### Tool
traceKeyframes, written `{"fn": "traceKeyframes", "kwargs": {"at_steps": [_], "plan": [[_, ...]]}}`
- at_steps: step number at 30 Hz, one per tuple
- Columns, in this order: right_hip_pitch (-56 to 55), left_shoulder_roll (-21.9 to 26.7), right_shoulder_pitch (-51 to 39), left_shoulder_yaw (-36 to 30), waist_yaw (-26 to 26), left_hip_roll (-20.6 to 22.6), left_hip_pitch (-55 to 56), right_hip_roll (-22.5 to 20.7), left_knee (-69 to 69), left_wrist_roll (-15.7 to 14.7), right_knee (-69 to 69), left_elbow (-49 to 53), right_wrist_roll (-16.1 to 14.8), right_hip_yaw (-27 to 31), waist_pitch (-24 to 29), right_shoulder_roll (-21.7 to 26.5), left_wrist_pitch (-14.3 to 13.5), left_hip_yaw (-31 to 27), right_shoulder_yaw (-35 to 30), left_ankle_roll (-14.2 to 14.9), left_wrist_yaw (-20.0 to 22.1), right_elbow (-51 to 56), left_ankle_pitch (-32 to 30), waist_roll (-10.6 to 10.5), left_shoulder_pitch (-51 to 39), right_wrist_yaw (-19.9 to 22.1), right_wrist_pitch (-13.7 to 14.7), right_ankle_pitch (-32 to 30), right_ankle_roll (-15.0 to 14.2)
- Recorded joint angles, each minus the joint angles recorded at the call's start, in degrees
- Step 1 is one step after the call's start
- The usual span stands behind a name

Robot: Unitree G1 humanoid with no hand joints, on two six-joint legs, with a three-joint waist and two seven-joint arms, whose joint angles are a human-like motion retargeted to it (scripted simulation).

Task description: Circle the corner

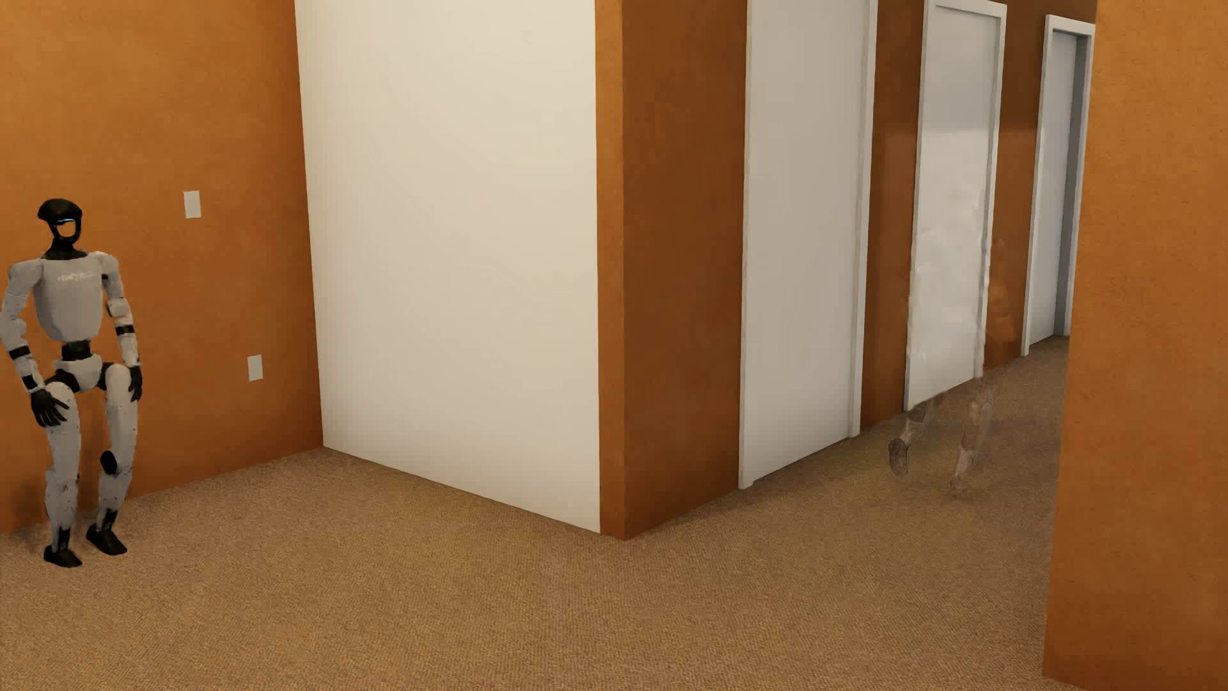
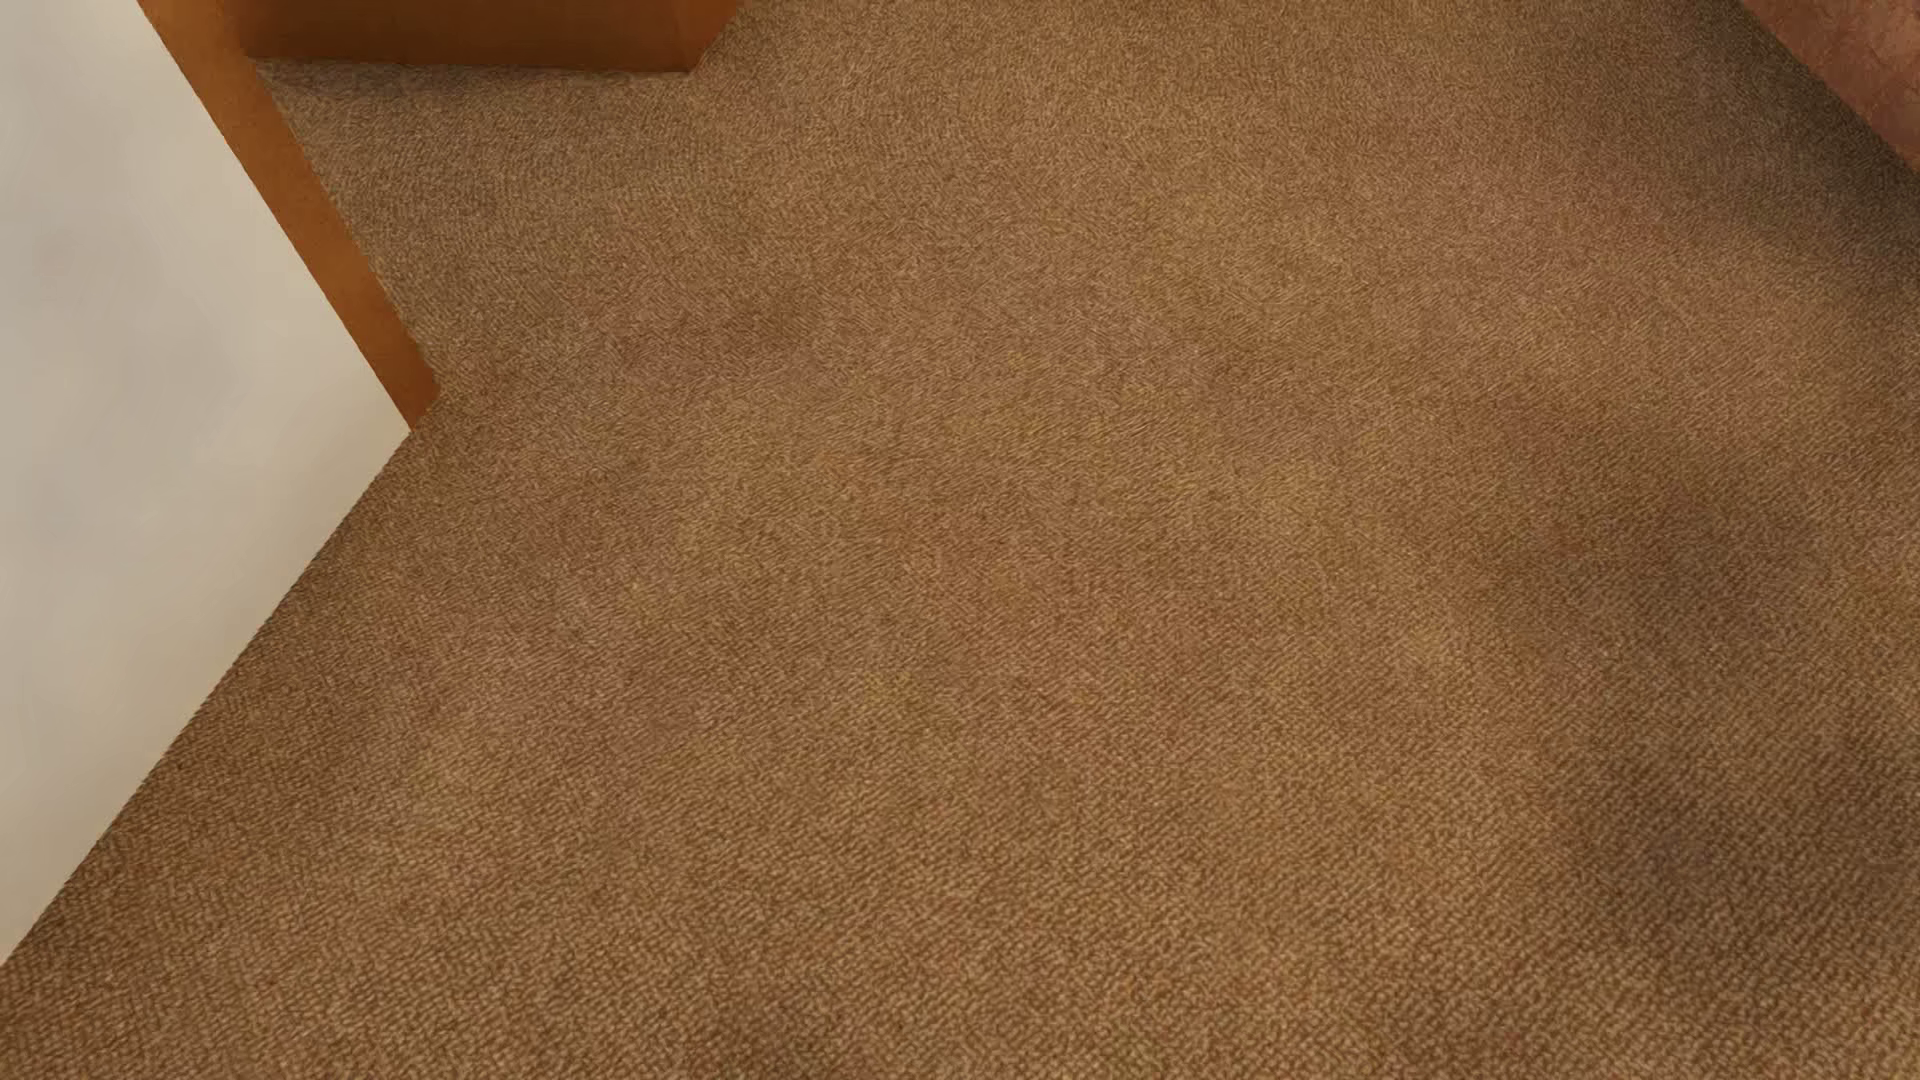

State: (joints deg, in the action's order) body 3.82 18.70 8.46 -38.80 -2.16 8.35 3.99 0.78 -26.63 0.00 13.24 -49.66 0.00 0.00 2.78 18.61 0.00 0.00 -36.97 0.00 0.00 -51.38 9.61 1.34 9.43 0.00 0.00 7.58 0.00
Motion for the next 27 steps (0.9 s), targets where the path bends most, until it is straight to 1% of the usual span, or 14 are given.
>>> {"fn": "traceKeyframes", "kwargs": {"at_steps": [1,2,3,7,9,14,16,18,19,21,22,24,25,27], "plan": [[-1.5,-0.1,0.4,-0.3,1.5,0.6,1.4,0.2,-0.8,0.0,1.3,-0.1,0.0,0.0,-0.2,0.1,0.0,0.0,3.8,0.0,0.0,-0.7,-0.9,0.1,-0.5,0.0,0.0,1.4,0.0],[0.7,0.1,2.2,-0.1,-1.8,1.4,0.9,0.3,-1.5,0.0,-3.7,0.5,0.0,0.0,-1.0,-0.1,0.0,0.0,5.5,0.0,0.0,-0.5,-0.5,0.8,0.7,0.0,0.0,4.3,0.0],[-2.3,0.3,1.9,-0.3,0.3,1.0,1.2,-0.1,-2.1,0.0,15.2,1.0,0.0,0.0,-0.1,0.3,0.0,0.0,4.2,0.0,0.0,-0.3,-1.2,0.2,0.0,0.0,0.0,11.5,0.0],[-15.4,2.2,3.8,-2.0,-2.1,1.8,-5.0,1.6,-2.5,0.0,39.4,4.1,0.0,0.0,4.3,-0.8,0.0,0.0,4.8,0.0,0.0,-1.2,4.8,1.5,-2.2,0.0,0.0,10.2,0.0],[-22.2,1.5,5.9,-1.0,-7.9,0.3,-6.7,1.8,-0.8,0.0,39.5,3.4,0.0,0.0,3.2,-0.4,0.0,0.0,4.6,0.0,0.0,-1.0,8.1,0.0,-4.0,0.0,0.0,9.6,0.0],[-33.4,2.0,8.4,1.8,-12.8,-1.3,-19.2,3.1,3.8,0.0,23.9,6.7,0.0,0.0,4.2,0.0,0.0,0.0,5.1,0.0,0.0,-5.2,19.6,-0.3,-7.7,0.0,0.0,-2.0,0.0],[-35.8,2.2,8.7,1.8,-14.9,-2.1,-22.7,3.5,3.7,0.0,22.4,6.1,0.0,0.0,4.7,0.0,0.0,0.0,5.7,0.0,0.0,-6.2,20.3,-0.3,-8.7,0.0,0.0,-1.5,0.0],[-37.9,2.0,9.0,-0.3,-17.7,-4.1,-24.9,3.3,2.3,0.0,30.1,4.2,0.0,0.0,4.5,0.7,0.0,0.0,4.8,0.0,0.0,-6.2,16.6,-1.2,-8.1,0.0,0.0,-1.8,0.0],[-38.2,1.0,8.3,-0.3,-18.4,-6.0,-24.6,2.2,-0.3,0.0,33.8,2.0,0.0,0.0,4.3,0.8,0.0,0.0,3.3,0.0,0.0,-7.3,11.4,-2.7,-7.1,0.0,0.0,-0.3,0.0],[-33.9,0.4,7.9,0.1,-17.2,-7.4,-21.2,0.7,-13.5,0.0,37.6,1.6,0.0,0.0,3.4,0.5,0.0,0.0,5.4,0.0,0.0,-7.2,-5.7,-2.6,-2.3,0.0,0.0,4.6,0.0],[-30.7,0.8,7.2,-2.4,-14.0,-7.6,-16.7,-1.0,-23.8,0.0,37.2,1.1,0.0,0.0,4.1,0.2,0.0,0.0,6.6,0.0,0.0,-7.0,-12.9,-2.6,-1.6,0.0,0.0,6.6,0.0],[-23.1,1.5,5.6,-4.3,-10.1,-7.4,-3.4,-2.2,-46.3,0.0,34.6,0.1,0.0,0.0,4.5,-0.2,0.0,0.0,6.9,0.0,0.0,-3.6,-12.7,-1.6,0.4,0.0,0.0,10.2,0.0],[-18.5,1.0,4.7,-1.4,-5.4,-5.8,2.5,-2.2,-50.3,0.0,31.5,-0.4,0.0,0.0,5.2,-0.4,0.0,0.0,8.0,0.0,0.0,-1.1,-12.5,-0.4,1.8,0.0,0.0,10.3,0.0],[-7.7,1.7,3.4,0.3,1.8,-3.9,12.1,-1.4,-41.3,0.0,24.0,-0.2,0.0,0.0,5.4,0.0,0.0,0.0,9.1,0.0,0.0,3.1,-16.3,1.6,4.8,0.0,0.0,11.1,0.0]]}}
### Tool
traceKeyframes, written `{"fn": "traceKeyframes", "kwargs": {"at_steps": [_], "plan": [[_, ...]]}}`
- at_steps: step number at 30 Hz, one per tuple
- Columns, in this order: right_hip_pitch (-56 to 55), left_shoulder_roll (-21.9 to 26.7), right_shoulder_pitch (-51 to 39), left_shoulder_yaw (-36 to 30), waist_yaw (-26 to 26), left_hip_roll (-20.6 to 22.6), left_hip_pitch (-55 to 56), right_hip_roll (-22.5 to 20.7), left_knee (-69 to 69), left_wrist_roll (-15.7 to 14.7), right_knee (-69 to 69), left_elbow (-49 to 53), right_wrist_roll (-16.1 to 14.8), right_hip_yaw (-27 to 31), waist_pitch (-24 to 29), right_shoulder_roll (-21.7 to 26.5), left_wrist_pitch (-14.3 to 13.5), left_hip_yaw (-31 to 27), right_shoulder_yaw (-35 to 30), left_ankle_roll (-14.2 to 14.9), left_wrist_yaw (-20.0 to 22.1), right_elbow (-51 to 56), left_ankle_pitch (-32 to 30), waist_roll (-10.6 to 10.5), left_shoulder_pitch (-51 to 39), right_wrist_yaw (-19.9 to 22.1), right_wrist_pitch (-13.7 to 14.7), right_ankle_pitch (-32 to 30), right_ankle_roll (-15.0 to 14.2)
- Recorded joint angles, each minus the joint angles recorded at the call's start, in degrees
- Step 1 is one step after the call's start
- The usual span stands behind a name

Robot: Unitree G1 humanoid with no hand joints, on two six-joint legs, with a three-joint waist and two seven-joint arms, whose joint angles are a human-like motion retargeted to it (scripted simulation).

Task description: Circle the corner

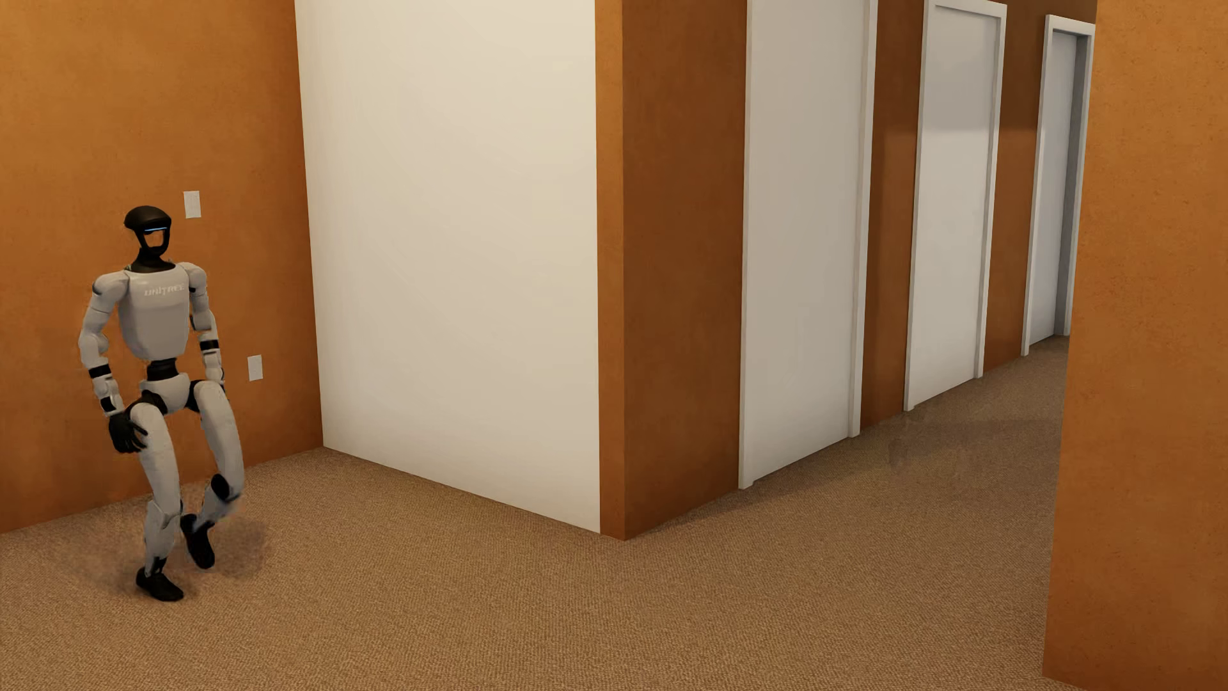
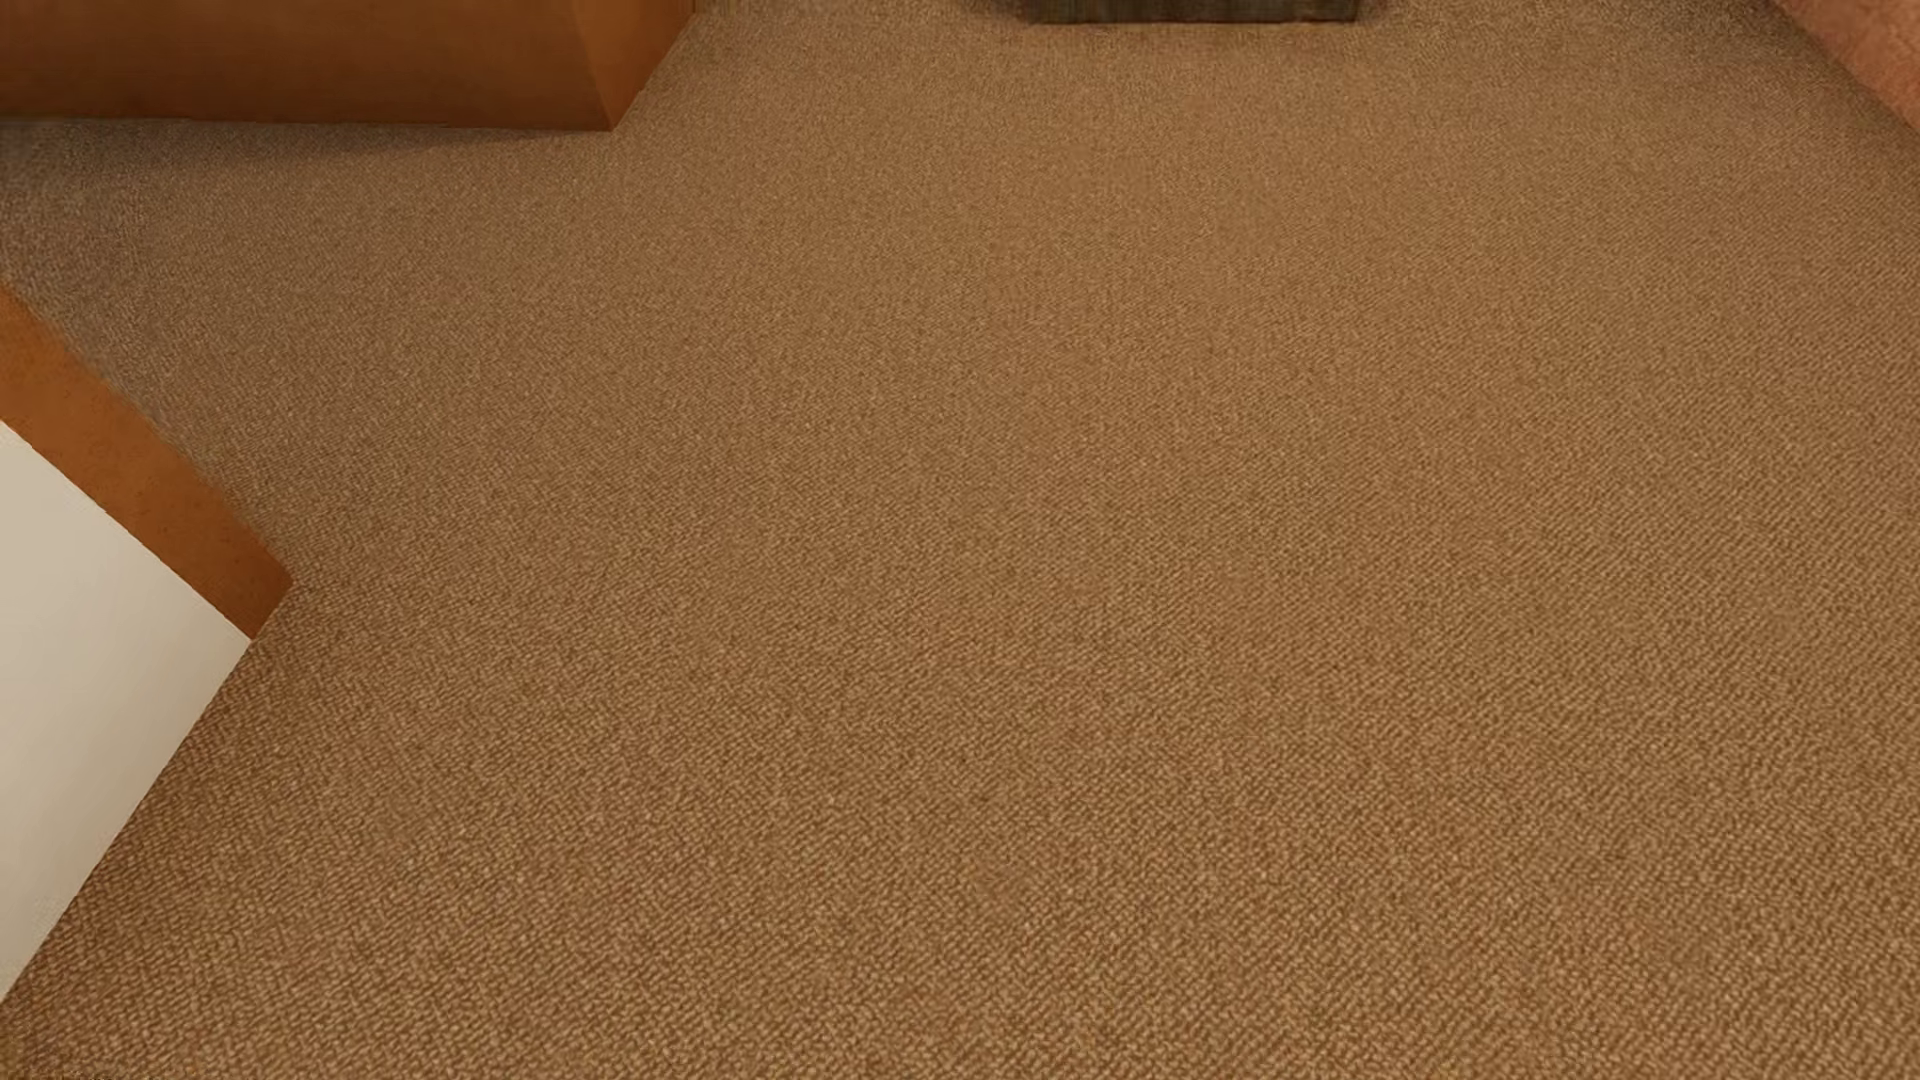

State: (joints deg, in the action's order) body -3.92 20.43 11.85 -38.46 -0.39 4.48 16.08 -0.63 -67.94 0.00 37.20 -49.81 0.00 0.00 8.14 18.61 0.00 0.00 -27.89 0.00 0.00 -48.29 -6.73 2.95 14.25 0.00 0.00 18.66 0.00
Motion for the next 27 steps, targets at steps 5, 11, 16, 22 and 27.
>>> {"fn": "traceKeyframes", "kwargs": {"at_steps": [5,11,16,22,27], "plan": [[19.7,1.2,-5.1,-3.3,8.5,0.5,9.3,1.3,42.5,0.0,-8.8,-1.9,0.0,0.0,-1.4,2.7,0.0,0.0,2.0,0.0,0.0,7.2,20.9,1.5,3.8,0.0,0.0,8.5,0.0],[15.3,0.4,0.0,-4.7,9.3,6.7,8.8,7.3,27.4,0.0,23.7,-4.8,0.0,0.0,-1.7,-1.4,0.0,0.0,3.7,0.0,0.0,-0.9,-5.4,6.0,4.1,0.0,0.0,-24.3,0.0],[-8.3,2.3,6.1,-6.7,-6.6,5.3,-17.1,8.0,37.3,0.0,33.4,1.7,0.0,0.0,-0.8,-0.2,0.0,0.0,-0.8,0.0,0.0,-3.7,14.6,1.6,-4.1,0.0,0.0,-0.7,0.0],[-20.4,4.8,8.1,3.7,-14.5,1.6,-35.6,8.9,42.5,0.0,-8.3,7.2,0.0,0.0,-3.8,1.6,0.0,0.0,-2.1,0.0,0.0,-7.5,29.5,-1.6,-13.3,0.0,0.0,-15.2,0.0],[-14.7,0.6,6.5,6.6,-14.9,-5.1,-21.5,-1.1,-5.7,0.0,6.9,3.9,0.0,0.0,-2.5,0.9,0.0,0.0,-0.5,0.0,0.0,-10.0,-2.4,-5.6,-6.8,0.0,0.0,-10.7,0.0]]}}
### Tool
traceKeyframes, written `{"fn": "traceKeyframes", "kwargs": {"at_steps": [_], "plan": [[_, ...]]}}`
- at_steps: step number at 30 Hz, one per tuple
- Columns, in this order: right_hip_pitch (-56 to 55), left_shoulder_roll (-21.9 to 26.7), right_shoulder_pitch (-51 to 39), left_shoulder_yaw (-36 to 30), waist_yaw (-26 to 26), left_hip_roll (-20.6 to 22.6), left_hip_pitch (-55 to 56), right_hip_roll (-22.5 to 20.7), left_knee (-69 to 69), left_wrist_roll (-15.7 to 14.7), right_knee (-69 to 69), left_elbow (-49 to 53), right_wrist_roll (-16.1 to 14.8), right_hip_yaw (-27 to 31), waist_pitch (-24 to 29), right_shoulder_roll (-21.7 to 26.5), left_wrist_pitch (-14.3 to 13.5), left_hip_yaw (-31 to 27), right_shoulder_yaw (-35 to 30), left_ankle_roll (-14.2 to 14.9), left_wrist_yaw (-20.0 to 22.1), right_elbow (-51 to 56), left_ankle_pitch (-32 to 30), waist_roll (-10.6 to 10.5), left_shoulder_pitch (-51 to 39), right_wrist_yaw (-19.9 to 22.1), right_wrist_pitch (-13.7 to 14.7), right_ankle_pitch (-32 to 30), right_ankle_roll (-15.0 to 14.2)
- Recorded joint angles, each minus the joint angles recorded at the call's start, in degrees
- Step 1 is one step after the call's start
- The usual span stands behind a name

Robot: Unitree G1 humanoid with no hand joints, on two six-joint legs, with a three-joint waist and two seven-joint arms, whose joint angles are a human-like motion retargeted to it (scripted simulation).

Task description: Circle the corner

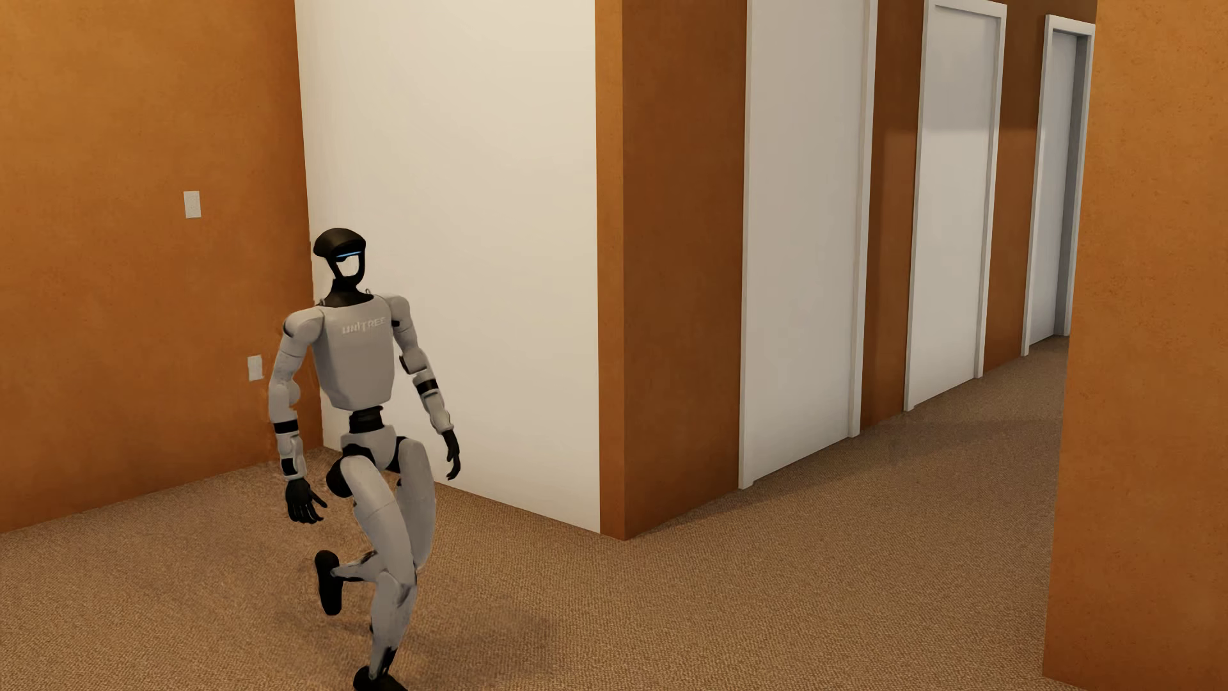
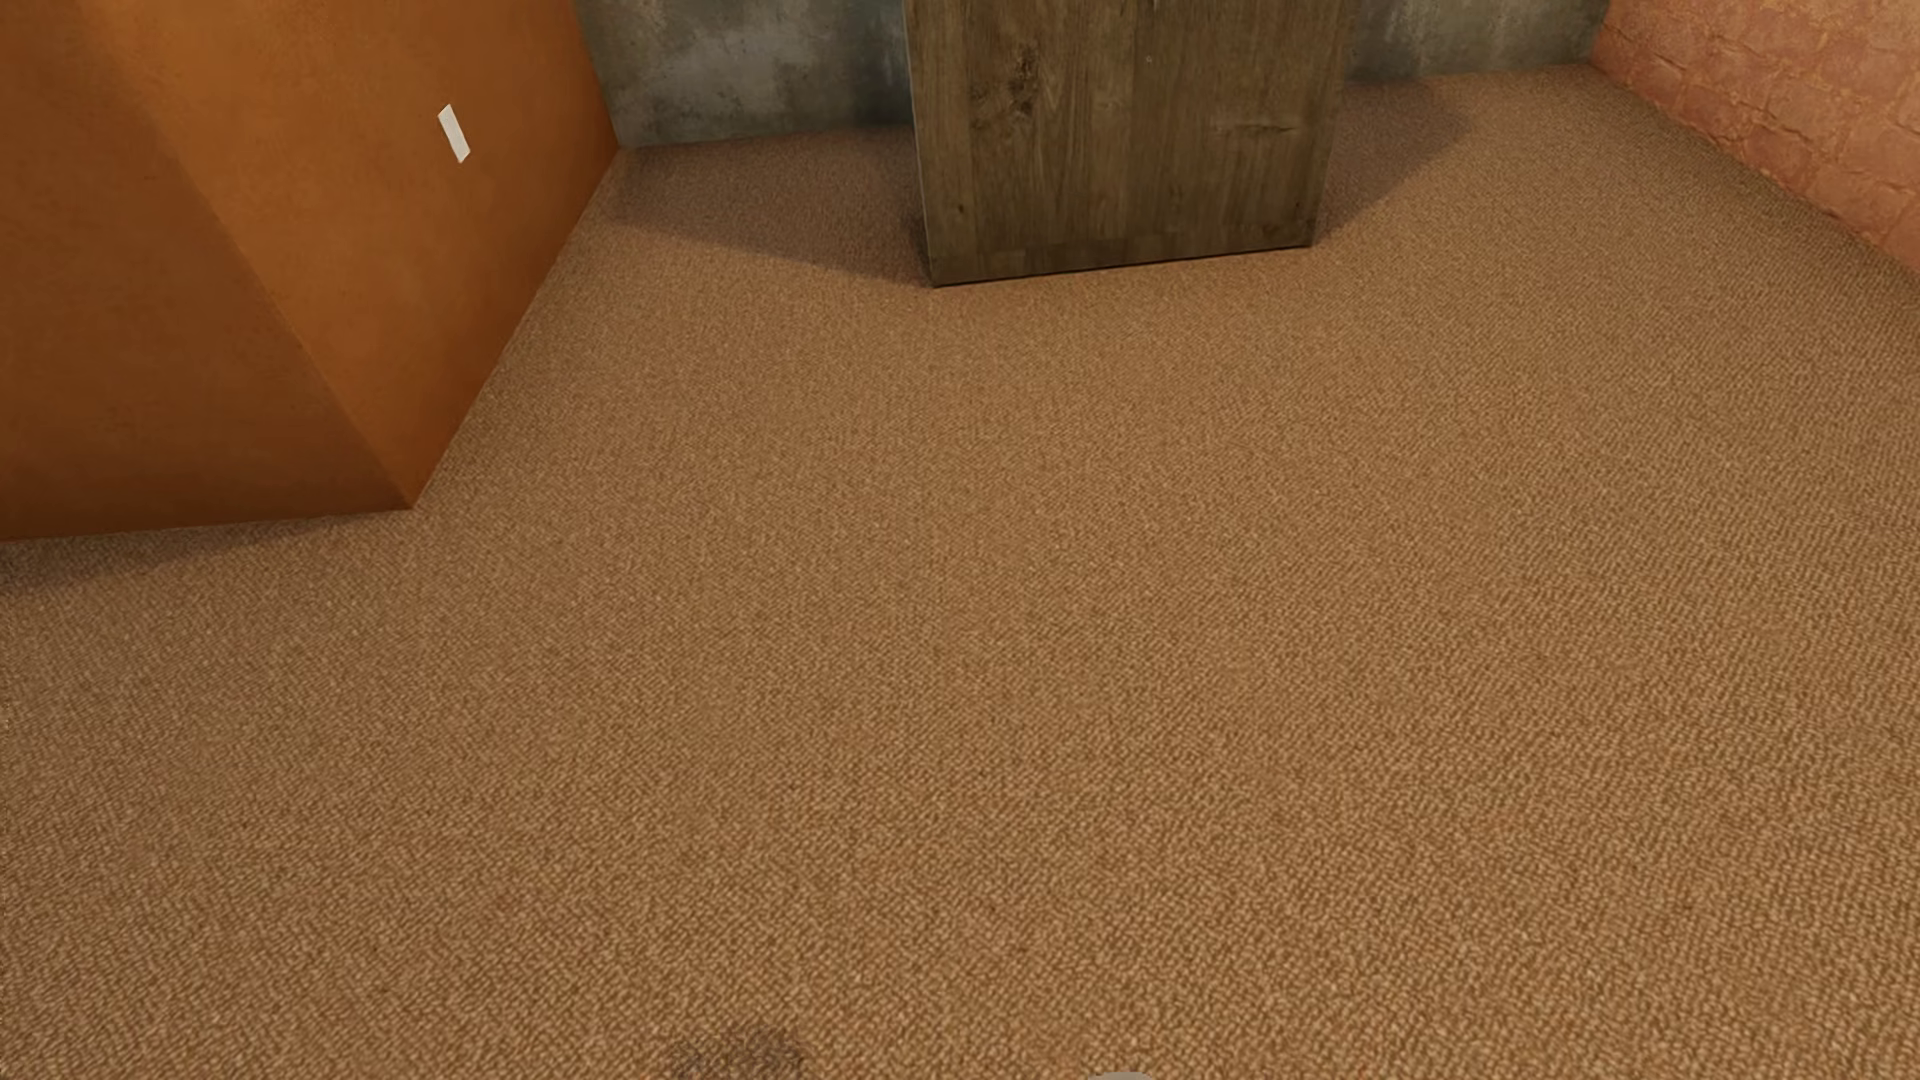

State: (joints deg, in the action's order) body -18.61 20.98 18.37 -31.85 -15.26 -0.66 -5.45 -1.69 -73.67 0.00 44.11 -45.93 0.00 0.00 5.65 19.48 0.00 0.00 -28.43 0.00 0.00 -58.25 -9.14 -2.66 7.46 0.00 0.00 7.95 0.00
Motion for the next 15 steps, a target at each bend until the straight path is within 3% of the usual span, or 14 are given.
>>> {"fn": "traceKeyframes", "kwargs": {"at_steps": [2,3,4,5,6,7,8,9,10,11,12,13,14,15], "plan": [[10.1,-1.2,-1.4,-4.1,5.6,1.9,12.8,1.9,-8.6,0.0,-4.4,-2.3,0.0,0.0,1.1,-0.1,0.0,0.0,-0.4,0.0,0.0,4.2,4.3,2.6,1.6,0.0,0.0,1.9,0.0],[14.0,0.1,-2.6,-5.4,9.7,2.2,17.8,2.1,-2.6,0.0,-6.7,0.9,0.0,0.0,1.7,0.1,0.0,0.0,-0.9,0.0,0.0,6.7,2.3,4.1,4.2,0.0,0.0,2.7,0.0],[18.8,-0.8,-3.7,-8.4,12.6,3.0,20.7,3.4,9.1,0.0,-8.7,-4.3,0.0,0.0,2.2,0.9,0.0,0.0,-1.0,0.0,0.0,8.8,-2.7,4.7,4.6,0.0,0.0,3.6,0.0],[22.1,-1.3,-4.3,-6.2,15.2,3.0,24.1,3.3,22.6,0.0,-11.1,-5.8,0.0,0.0,1.4,1.0,0.0,0.0,0.4,0.0,0.0,11.4,-5.2,5.1,6.4,0.0,0.0,4.6,0.0],[26.9,-1.3,-4.7,-5.9,16.8,3.6,24.8,3.5,36.5,0.0,-13.4,-7.3,0.0,0.0,0.9,1.5,0.0,0.0,1.5,0.0,0.0,13.6,0.7,5.2,7.7,0.0,0.0,6.4,0.0],[30.4,-0.9,-5.4,-7.6,17.7,4.1,24.6,2.4,43.9,0.0,-15.2,-7.6,0.0,0.0,-0.1,2.2,0.0,0.0,3.4,0.0,0.0,15.7,20.9,4.5,8.7,0.0,0.0,8.9,0.0],[32.4,-0.3,-5.7,-8.8,18.2,3.7,25.8,2.1,64.3,0.0,-15.2,-7.6,0.0,0.0,-1.6,3.0,0.0,0.0,5.2,0.0,0.0,17.2,4.7,4.2,10.0,0.0,0.0,12.2,0.0],[34.1,0.0,-6.0,-10.1,19.0,3.7,27.0,1.2,65.9,0.0,-15.0,-8.2,0.0,0.0,-2.0,3.4,0.0,0.0,6.7,0.0,0.0,17.2,2.4,3.7,11.1,0.0,0.0,14.2,0.0],[35.8,0.1,-5.5,-11.0,19.9,4.6,28.9,1.5,45.3,0.0,-13.3,-8.9,0.0,0.0,-1.5,3.1,0.0,0.0,8.7,0.0,0.0,16.6,22.2,4.5,11.7,0.0,0.0,14.6,0.0],[36.7,0.4,-4.6,-11.1,20.2,6.6,29.1,2.1,43.4,0.0,-9.5,-9.5,0.0,0.0,-1.5,2.5,0.0,0.0,10.6,0.0,0.0,15.1,15.6,5.4,12.3,0.0,0.0,12.1,0.0],[33.6,0.5,-3.9,-10.4,19.8,9.7,29.1,5.1,43.2,0.0,0.3,-10.2,0.0,0.0,-1.8,1.5,0.0,0.0,11.2,0.0,0.0,13.3,5.9,7.9,12.8,0.0,0.0,4.0,0.0],[30.4,0.8,-2.5,-10.8,18.7,12.0,27.9,7.6,39.1,0.0,13.4,-11.2,0.0,0.0,-0.6,0.6,0.0,0.0,10.7,0.0,0.0,10.6,-0.7,9.0,13.1,0.0,0.0,-6.7,0.0],[23.8,1.1,-1.5,-9.9,17.6,13.9,25.9,9.2,37.3,0.0,26.4,-10.8,0.0,0.0,0.1,0.3,0.0,0.0,10.3,0.0,0.0,9.3,-1.9,9.4,12.7,0.0,0.0,-5.9,0.0],[17.8,1.4,-1.1,-8.2,17.5,14.8,21.2,10.1,38.0,0.0,32.6,-9.2,0.0,0.0,1.9,0.2,0.0,0.0,9.1,0.0,0.0,8.2,-1.1,9.3,12.2,0.0,0.0,0.6,0.0]]}}
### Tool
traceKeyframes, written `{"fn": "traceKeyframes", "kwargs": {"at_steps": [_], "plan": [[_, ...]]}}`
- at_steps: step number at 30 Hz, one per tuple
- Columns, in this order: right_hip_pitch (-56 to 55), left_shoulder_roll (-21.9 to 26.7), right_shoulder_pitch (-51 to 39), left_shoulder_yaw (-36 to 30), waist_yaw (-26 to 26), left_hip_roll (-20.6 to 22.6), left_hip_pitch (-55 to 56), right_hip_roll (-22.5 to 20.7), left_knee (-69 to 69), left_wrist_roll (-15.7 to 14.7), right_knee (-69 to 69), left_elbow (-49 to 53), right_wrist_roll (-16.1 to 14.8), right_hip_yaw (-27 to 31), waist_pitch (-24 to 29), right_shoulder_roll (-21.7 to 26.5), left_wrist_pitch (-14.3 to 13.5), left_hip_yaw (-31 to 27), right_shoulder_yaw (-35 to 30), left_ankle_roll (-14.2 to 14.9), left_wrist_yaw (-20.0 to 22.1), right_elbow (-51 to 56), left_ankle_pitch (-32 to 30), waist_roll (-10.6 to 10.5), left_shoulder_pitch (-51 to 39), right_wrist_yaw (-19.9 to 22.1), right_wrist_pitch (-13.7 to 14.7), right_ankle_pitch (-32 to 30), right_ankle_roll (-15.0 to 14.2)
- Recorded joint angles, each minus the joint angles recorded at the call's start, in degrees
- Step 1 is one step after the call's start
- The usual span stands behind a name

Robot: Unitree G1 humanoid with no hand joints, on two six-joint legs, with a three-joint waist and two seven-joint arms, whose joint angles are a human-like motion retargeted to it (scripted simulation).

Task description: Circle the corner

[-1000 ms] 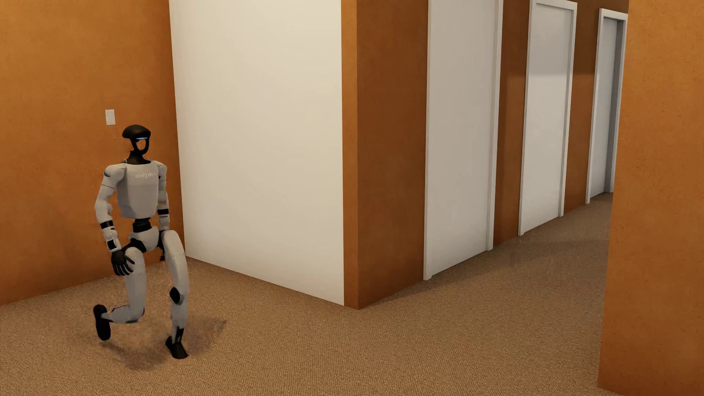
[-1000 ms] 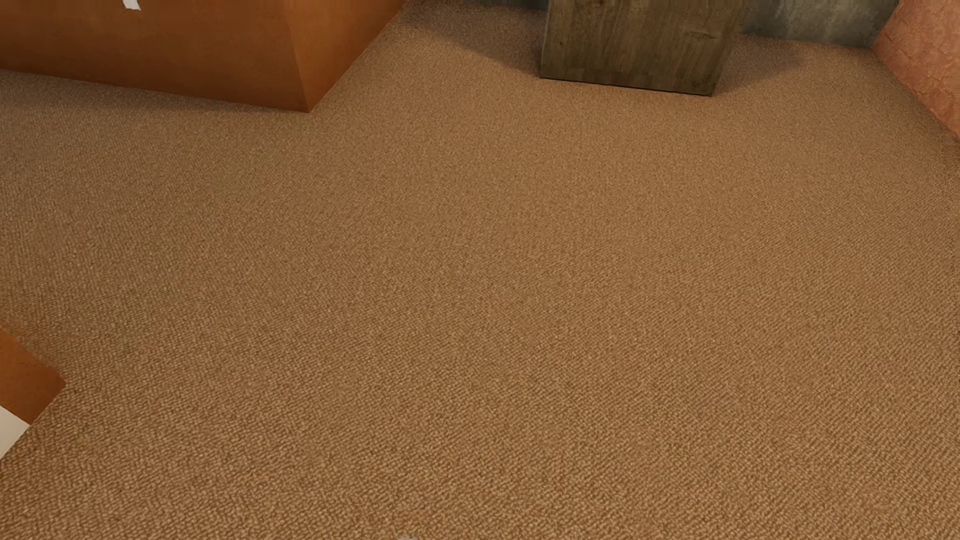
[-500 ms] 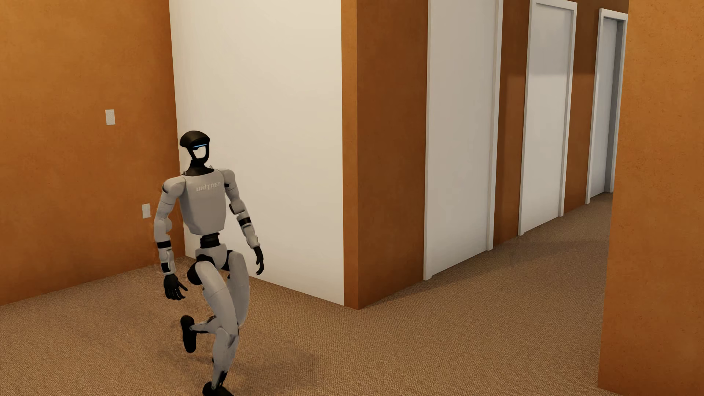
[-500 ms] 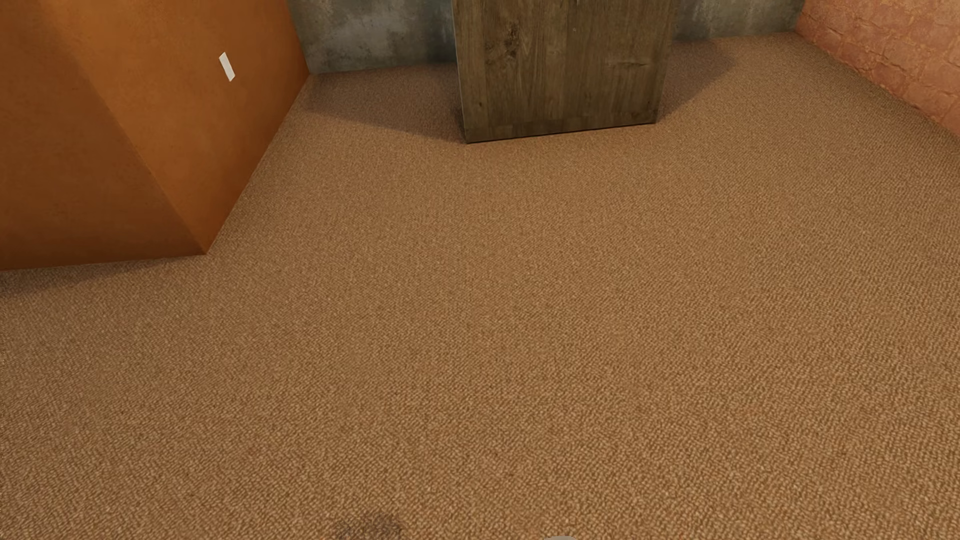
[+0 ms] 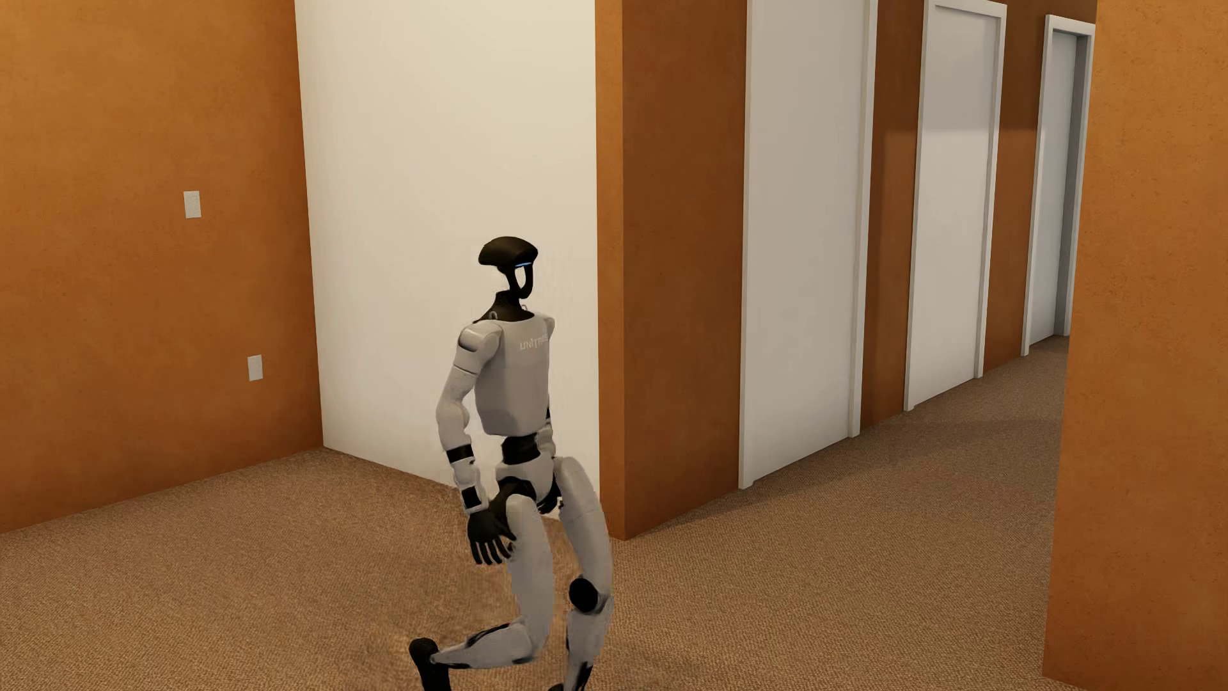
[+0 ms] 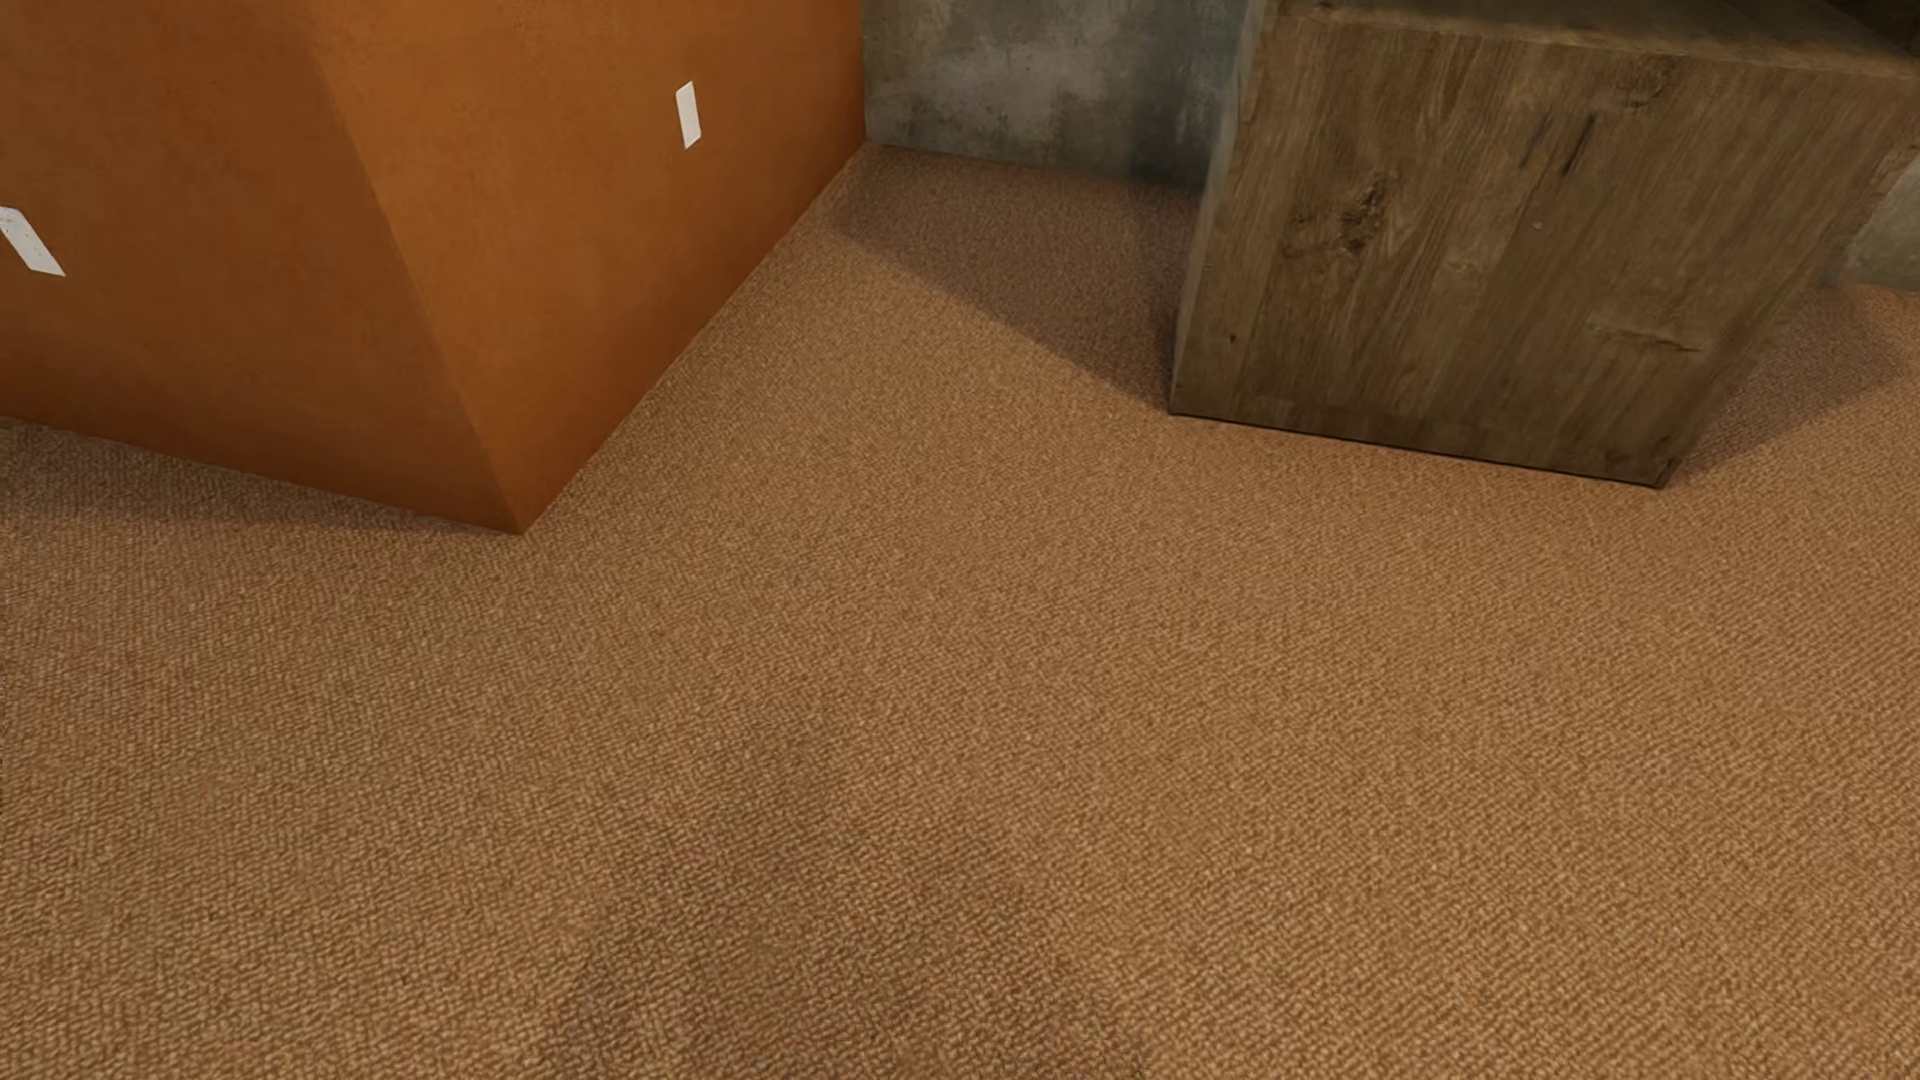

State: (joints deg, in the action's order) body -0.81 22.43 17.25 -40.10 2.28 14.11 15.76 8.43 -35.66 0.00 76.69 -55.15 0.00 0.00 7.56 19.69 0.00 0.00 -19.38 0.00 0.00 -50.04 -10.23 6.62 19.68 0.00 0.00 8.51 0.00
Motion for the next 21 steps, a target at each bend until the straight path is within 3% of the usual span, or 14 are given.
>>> {"fn": "traceKeyframes", "kwargs": {"at_steps": [1,3,4,6,7,8,9,10,12,13,17,19,21], "plan": [[-5.6,-0.2,0.2,1.5,-2.7,-0.4,-3.7,-0.5,1.2,0.0,-2.1,0.9,0.0,0.0,0.2,0.0,0.0,0.0,-1.4,0.0,0.0,-1.7,3.0,-1.6,-1.1,0.0,0.0,2.5,0.0],[-11.4,0.7,2.2,2.1,-9.3,-0.8,-10.7,-1.2,2.6,0.0,-21.2,5.8,0.0,0.0,0.6,1.1,0.0,0.0,-2.1,0.0,0.0,-2.1,10.3,-4.9,-3.5,0.0,0.0,4.3,0.0],[-12.7,0.7,4.0,3.8,-10.7,-1.0,-13.8,-0.9,4.0,0.0,-33.6,7.3,0.0,0.0,0.0,1.5,0.0,0.0,-0.9,0.0,0.0,-1.8,14.0,-6.2,-4.7,0.0,0.0,1.7,0.0],[-16.2,1.9,6.7,7.8,-12.3,-1.9,-16.9,0.3,3.8,0.0,-47.4,11.1,0.0,0.0,-2.0,1.5,0.0,0.0,-1.0,0.0,0.0,-2.2,21.3,-7.9,-6.8,0.0,0.0,-28.1,0.0],[-17.2,2.9,8.1,9.0,-13.4,-2.0,-19.8,1.8,2.8,0.0,-45.5,12.6,0.0,0.0,-2.3,1.4,0.0,0.0,-1.4,0.0,0.0,-2.4,25.3,-7.5,-7.4,0.0,0.0,-32.3,0.0],[-15.7,3.5,9.5,9.5,-14.7,-2.0,-23.1,2.4,0.5,0.0,-40.4,13.9,0.0,0.0,-1.5,1.3,0.0,0.0,-0.7,0.0,0.0,-2.1,27.3,-7.5,-7.8,0.0,0.0,-25.2,0.0],[-14.6,3.1,8.7,10.4,-16.1,-3.0,-22.0,0.9,-4.3,0.0,-38.4,14.2,0.0,0.0,-1.5,1.5,0.0,0.0,-2.4,0.0,0.0,-3.4,24.8,-8.7,-8.1,0.0,0.0,-16.4,0.0],[-12.8,1.0,7.2,12.7,-17.6,-4.1,-19.1,1.2,-10.8,0.0,-36.1,12.9,0.0,0.0,-1.1,1.6,0.0,0.0,-3.0,0.0,0.0,-4.7,17.6,-9.9,-8.8,0.0,0.0,-10.3,0.0],[-8.1,-1.0,3.5,7.6,-15.6,-6.3,-12.9,3.1,-16.5,0.0,-37.1,12.4,0.0,0.0,0.1,3.6,0.0,0.0,-3.2,0.0,0.0,-6.2,2.4,-11.9,-10.7,0.0,0.0,-4.7,0.0],[-5.9,-1.4,2.9,6.8,-13.7,-7.4,-8.7,4.8,-17.7,0.0,-38.3,13.6,0.0,0.0,-0.1,3.9,0.0,0.0,-0.9,0.0,0.0,-5.1,0.6,-12.1,-9.8,0.0,0.0,-3.2,0.0],[5.3,-2.3,2.6,1.1,-7.0,-12.6,5.1,8.0,-10.9,0.0,-40.8,8.9,0.0,0.0,-1.2,3.9,0.0,0.0,0.5,0.0,0.0,2.0,4.6,-10.0,-4.6,0.0,0.0,4.1,0.0],[11.5,-1.7,1.8,0.8,-3.8,-14.3,10.5,6.8,-2.4,0.0,-43.0,6.3,0.0,0.0,-1.9,3.4,0.0,0.0,0.1,0.0,0.0,5.0,7.2,-8.7,-1.3,0.0,0.0,6.6,0.0],[16.1,-0.6,-0.2,-1.6,-0.4,-15.7,14.8,4.5,3.2,0.0,-44.7,3.0,0.0,0.0,-2.4,3.8,0.0,0.0,0.1,0.0,0.0,7.2,15.5,-8.0,1.4,0.0,0.0,9.5,0.0]]}}
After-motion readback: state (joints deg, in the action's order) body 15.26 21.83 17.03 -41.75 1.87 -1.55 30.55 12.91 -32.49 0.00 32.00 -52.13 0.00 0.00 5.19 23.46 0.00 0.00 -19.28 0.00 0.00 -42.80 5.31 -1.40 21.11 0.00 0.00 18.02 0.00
